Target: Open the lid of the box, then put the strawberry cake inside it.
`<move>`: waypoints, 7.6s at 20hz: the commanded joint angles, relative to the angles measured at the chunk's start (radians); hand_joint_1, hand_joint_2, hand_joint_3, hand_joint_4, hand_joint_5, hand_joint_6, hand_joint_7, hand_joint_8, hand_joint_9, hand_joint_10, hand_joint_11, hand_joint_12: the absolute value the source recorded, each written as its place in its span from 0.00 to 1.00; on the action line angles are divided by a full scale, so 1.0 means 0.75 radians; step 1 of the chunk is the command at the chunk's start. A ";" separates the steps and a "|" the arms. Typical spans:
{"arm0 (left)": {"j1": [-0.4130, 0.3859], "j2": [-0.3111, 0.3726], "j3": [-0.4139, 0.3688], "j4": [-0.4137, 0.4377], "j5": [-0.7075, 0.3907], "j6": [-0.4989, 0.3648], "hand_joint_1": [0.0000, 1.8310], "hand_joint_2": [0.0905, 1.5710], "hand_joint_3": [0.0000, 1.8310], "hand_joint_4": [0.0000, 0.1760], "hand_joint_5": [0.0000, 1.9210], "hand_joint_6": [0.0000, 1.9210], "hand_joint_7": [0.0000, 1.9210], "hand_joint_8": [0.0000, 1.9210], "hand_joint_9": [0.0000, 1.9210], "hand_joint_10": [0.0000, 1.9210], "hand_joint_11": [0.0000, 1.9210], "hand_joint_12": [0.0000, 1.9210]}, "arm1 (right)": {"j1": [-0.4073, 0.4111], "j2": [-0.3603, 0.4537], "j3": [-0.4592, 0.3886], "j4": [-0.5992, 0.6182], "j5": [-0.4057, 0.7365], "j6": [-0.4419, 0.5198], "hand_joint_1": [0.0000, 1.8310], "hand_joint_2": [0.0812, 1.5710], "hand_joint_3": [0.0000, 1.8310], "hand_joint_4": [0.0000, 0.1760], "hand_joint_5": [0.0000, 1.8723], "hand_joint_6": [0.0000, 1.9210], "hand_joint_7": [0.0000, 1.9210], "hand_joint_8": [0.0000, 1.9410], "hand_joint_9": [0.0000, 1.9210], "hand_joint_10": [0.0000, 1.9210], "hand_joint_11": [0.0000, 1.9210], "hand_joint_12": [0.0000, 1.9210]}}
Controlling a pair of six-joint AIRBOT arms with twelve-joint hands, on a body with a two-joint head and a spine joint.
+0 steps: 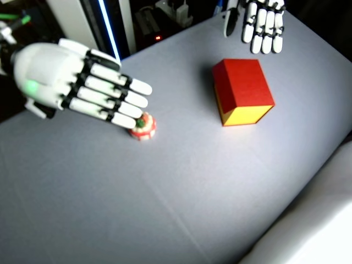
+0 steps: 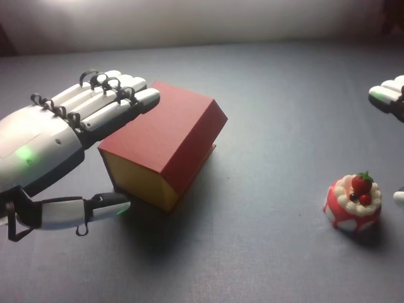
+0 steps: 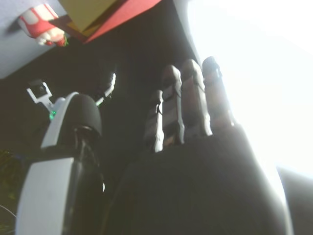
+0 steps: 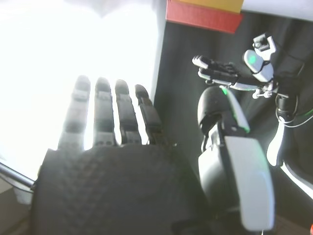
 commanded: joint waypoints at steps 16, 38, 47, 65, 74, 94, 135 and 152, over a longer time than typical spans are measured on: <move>-0.151 -0.167 0.130 -0.021 0.102 0.001 0.50 0.70 0.01 0.81 0.00 0.00 0.00 0.00 0.00 0.00 0.00 0.00 | 0.022 -0.013 0.010 0.019 0.174 0.002 0.29 0.77 0.00 0.00 0.00 0.00 0.00 0.00 0.00 0.00 0.00 0.00; -0.233 -0.276 0.214 -0.185 -0.030 0.001 0.20 0.83 0.01 0.95 0.00 0.00 0.00 0.00 0.00 0.00 0.00 0.00 | -0.008 -0.033 0.011 0.049 0.175 0.010 0.28 0.79 0.00 0.00 0.00 0.00 0.00 0.00 0.00 0.00 0.00 0.00; -0.195 -0.278 0.220 -0.347 -0.162 0.010 0.03 0.85 0.00 1.00 0.00 0.00 0.00 0.00 0.00 0.00 0.00 0.00 | -0.010 -0.035 0.011 0.054 0.175 0.011 0.29 0.78 0.00 0.00 0.00 0.00 0.00 0.00 0.00 0.00 0.00 0.00; -0.098 -0.246 0.214 -0.375 -0.173 -0.033 0.48 0.77 0.00 1.00 0.00 0.00 0.00 0.00 0.00 0.00 0.00 0.00 | -0.024 -0.037 0.010 0.064 0.175 0.022 0.29 0.78 0.00 0.00 0.00 0.00 0.00 0.00 0.00 0.00 0.00 0.00; -0.278 -0.304 0.265 -0.153 0.159 0.003 0.56 0.70 0.00 1.00 0.00 0.00 0.00 0.00 0.00 0.00 0.00 0.00 | -0.028 -0.038 0.010 0.065 0.175 0.025 0.28 0.78 0.00 0.00 0.00 0.00 0.00 0.00 0.00 0.00 0.00 0.00; -0.342 -0.386 0.339 -0.274 0.099 0.004 0.50 0.76 0.01 0.99 0.00 0.00 0.00 0.00 0.00 0.00 0.00 0.00 | -0.037 -0.043 0.012 0.065 0.175 0.031 0.25 0.80 0.00 0.00 0.00 0.00 0.00 0.00 0.00 0.00 0.00 0.00; -0.053 -0.042 0.138 -0.315 -0.087 0.052 0.54 0.81 0.02 0.66 0.00 0.00 0.00 0.00 0.00 0.00 0.00 0.21 | 0.064 -0.063 0.088 -0.005 -0.084 0.079 0.33 0.74 0.00 0.00 0.00 0.00 0.00 0.00 0.00 0.00 0.00 0.00; 0.073 0.148 -0.055 -0.012 -0.046 0.029 0.35 0.84 0.00 0.02 0.03 0.00 0.00 0.00 0.00 0.00 0.00 0.15 | 0.298 -0.277 0.330 -0.081 -0.532 0.161 0.60 0.78 0.01 0.00 0.39 0.71 0.54 0.97 0.66 0.99 0.71 1.00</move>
